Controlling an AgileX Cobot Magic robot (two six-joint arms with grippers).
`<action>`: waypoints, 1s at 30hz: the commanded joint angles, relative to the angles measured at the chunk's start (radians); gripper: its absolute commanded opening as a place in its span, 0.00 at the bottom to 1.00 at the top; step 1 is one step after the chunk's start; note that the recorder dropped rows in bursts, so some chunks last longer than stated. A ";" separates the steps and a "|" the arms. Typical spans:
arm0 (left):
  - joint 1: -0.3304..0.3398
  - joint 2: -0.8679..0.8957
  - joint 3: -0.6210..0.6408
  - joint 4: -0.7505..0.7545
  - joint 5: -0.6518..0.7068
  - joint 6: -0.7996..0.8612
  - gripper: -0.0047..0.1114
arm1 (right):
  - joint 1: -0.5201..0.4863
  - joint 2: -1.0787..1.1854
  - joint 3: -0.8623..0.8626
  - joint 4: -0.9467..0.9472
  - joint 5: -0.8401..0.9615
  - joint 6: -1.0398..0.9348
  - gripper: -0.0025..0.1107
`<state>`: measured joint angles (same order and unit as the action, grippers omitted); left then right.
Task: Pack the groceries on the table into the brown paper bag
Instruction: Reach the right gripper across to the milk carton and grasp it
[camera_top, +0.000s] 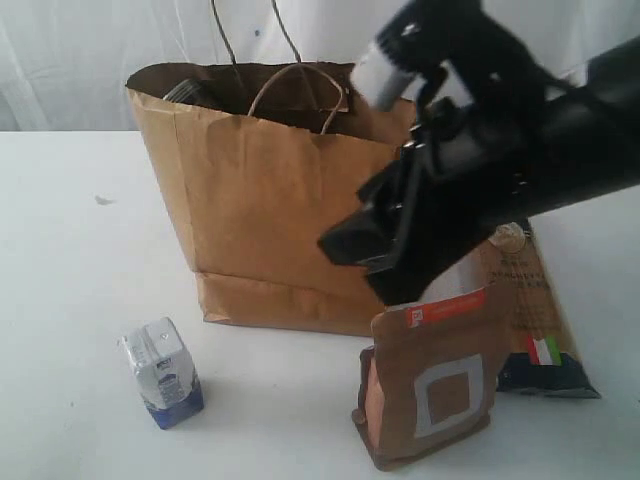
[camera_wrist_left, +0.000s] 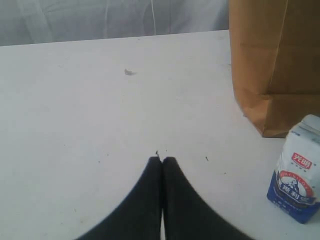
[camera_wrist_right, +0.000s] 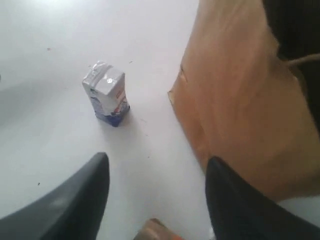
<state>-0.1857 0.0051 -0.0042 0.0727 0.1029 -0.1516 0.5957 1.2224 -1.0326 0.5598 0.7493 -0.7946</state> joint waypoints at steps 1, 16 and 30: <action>0.003 -0.005 0.004 -0.003 -0.005 0.003 0.04 | 0.100 0.107 -0.041 -0.023 -0.058 0.041 0.50; 0.003 -0.005 0.004 -0.003 -0.005 0.003 0.04 | 0.326 0.411 -0.208 -0.171 -0.064 0.221 0.50; 0.003 -0.005 0.004 -0.003 -0.005 0.003 0.04 | 0.400 0.591 -0.352 -0.180 -0.071 0.351 0.62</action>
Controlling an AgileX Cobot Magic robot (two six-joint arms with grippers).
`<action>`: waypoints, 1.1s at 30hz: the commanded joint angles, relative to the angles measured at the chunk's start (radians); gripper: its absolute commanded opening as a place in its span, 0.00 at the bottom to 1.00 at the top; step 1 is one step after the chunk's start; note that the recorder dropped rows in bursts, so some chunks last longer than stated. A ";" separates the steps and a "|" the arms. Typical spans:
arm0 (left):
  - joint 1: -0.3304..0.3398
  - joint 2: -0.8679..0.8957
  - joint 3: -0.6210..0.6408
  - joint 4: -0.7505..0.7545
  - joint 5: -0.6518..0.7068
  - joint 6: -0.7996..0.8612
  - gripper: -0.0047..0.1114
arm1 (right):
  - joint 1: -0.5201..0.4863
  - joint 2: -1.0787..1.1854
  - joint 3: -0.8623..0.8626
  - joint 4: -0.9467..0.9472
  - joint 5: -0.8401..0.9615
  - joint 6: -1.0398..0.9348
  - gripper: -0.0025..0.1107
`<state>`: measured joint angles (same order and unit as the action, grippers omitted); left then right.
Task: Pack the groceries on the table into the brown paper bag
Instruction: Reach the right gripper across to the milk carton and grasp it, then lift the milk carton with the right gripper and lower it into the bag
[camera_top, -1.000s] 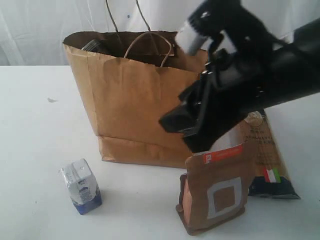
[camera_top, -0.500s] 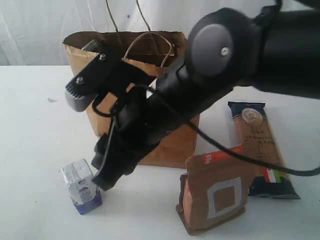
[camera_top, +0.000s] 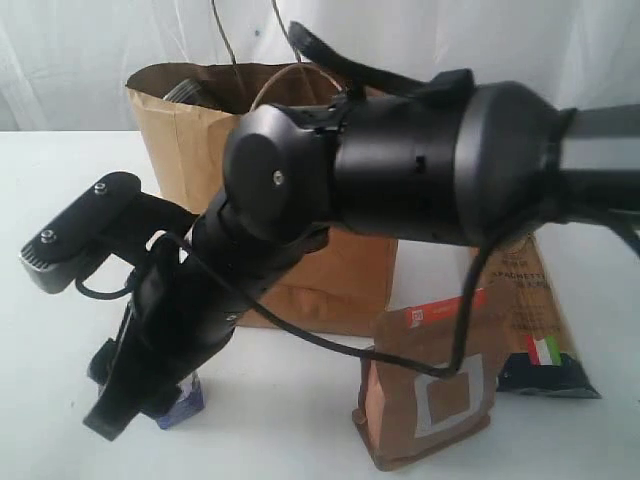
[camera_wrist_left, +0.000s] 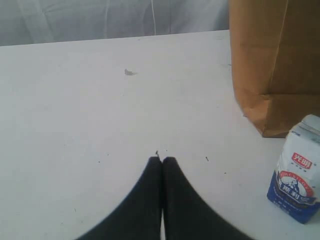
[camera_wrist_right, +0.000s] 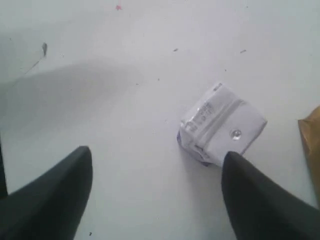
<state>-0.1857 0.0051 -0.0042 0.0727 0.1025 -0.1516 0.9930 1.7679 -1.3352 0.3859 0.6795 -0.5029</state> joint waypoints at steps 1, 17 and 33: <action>0.003 -0.005 0.004 -0.003 -0.005 0.003 0.04 | 0.002 0.062 -0.066 -0.014 -0.001 0.080 0.62; 0.003 -0.005 0.004 -0.003 -0.005 0.003 0.04 | 0.000 0.221 -0.169 -0.206 -0.005 0.365 0.62; 0.003 -0.005 0.004 -0.003 -0.005 0.003 0.04 | 0.004 0.235 -0.169 -0.210 -0.086 0.363 0.02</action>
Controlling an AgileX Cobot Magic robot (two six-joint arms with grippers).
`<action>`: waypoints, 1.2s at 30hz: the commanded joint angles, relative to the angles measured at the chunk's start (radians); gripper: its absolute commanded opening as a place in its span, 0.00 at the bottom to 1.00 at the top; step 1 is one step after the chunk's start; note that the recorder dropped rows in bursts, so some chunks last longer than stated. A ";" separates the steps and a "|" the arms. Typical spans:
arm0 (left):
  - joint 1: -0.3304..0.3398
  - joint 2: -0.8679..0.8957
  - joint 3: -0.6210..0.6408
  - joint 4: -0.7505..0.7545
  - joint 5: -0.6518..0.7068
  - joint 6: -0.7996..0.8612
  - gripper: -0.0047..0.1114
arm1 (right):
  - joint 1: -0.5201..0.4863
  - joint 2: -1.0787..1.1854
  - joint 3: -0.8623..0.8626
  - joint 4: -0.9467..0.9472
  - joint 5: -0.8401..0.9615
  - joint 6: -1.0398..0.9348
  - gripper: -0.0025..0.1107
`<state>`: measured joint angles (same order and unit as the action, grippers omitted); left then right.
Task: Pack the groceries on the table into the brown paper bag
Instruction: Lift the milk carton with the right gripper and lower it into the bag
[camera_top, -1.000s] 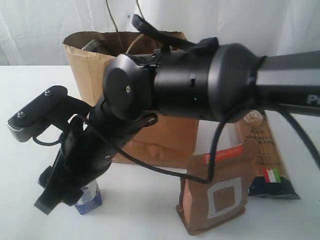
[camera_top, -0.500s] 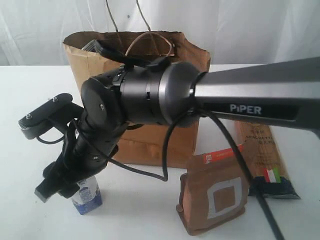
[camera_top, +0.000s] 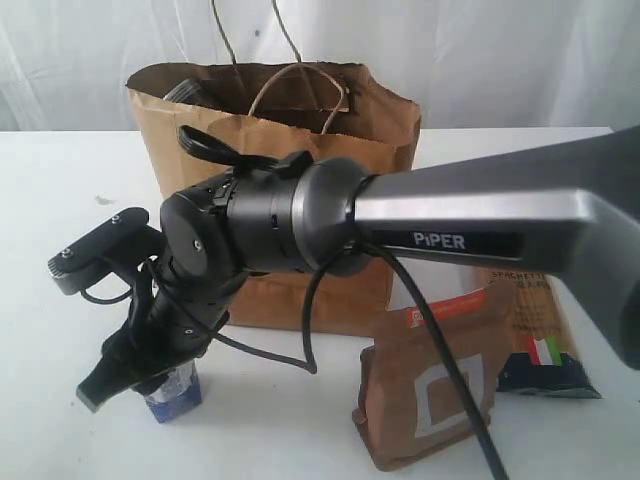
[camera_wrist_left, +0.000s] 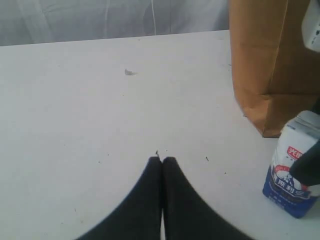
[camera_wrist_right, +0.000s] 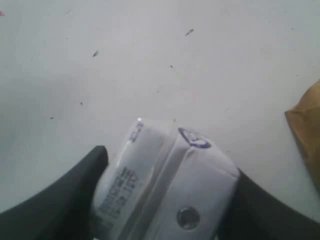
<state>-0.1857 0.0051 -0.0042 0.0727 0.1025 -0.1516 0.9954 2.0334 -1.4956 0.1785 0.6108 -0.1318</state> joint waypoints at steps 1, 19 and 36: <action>0.003 -0.005 0.004 -0.003 -0.005 0.003 0.04 | 0.005 -0.044 -0.009 -0.002 -0.005 -0.026 0.02; 0.003 -0.005 0.004 -0.003 -0.005 0.003 0.04 | 0.021 -0.613 -0.009 -0.216 0.132 0.065 0.02; 0.003 -0.005 0.004 -0.003 -0.005 0.003 0.04 | -0.379 -0.584 -0.009 -0.290 0.189 0.106 0.02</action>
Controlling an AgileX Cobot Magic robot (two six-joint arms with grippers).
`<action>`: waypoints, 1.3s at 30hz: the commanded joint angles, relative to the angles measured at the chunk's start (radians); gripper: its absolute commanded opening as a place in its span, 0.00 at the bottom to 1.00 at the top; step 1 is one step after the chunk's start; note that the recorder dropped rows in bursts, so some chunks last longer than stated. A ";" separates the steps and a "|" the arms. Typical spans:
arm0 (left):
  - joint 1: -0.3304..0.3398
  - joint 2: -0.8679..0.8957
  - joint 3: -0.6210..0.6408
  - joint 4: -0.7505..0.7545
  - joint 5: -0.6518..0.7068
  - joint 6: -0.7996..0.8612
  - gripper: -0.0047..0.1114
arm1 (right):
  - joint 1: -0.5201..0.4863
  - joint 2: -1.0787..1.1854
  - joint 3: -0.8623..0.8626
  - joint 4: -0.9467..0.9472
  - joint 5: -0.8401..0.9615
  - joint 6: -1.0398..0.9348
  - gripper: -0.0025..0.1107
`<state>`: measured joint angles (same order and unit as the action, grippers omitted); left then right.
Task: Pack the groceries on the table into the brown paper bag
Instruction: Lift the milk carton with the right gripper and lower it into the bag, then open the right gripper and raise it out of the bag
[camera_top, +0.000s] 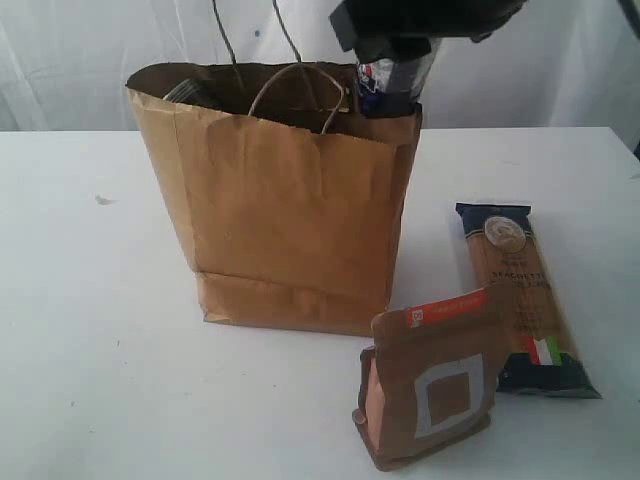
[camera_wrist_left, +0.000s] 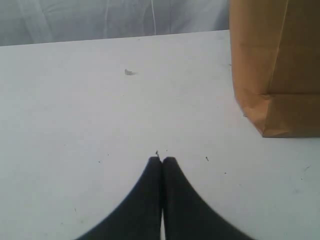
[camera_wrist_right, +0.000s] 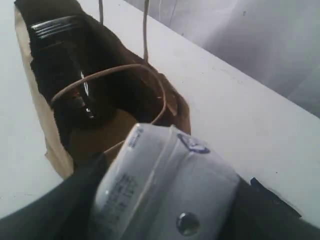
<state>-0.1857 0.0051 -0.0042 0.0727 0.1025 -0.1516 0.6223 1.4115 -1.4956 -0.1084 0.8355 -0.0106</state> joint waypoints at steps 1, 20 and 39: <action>0.003 -0.005 0.004 -0.003 -0.005 0.003 0.04 | -0.006 0.052 -0.009 -0.005 -0.038 -0.015 0.02; 0.003 -0.005 0.004 -0.003 -0.005 0.003 0.04 | -0.006 0.172 -0.009 0.046 -0.062 -0.012 0.36; 0.003 -0.005 0.004 -0.003 -0.005 0.003 0.04 | -0.006 0.125 -0.009 0.046 0.007 0.004 0.61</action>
<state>-0.1857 0.0051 -0.0042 0.0727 0.1025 -0.1516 0.6223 1.5750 -1.4956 -0.0643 0.8561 -0.0093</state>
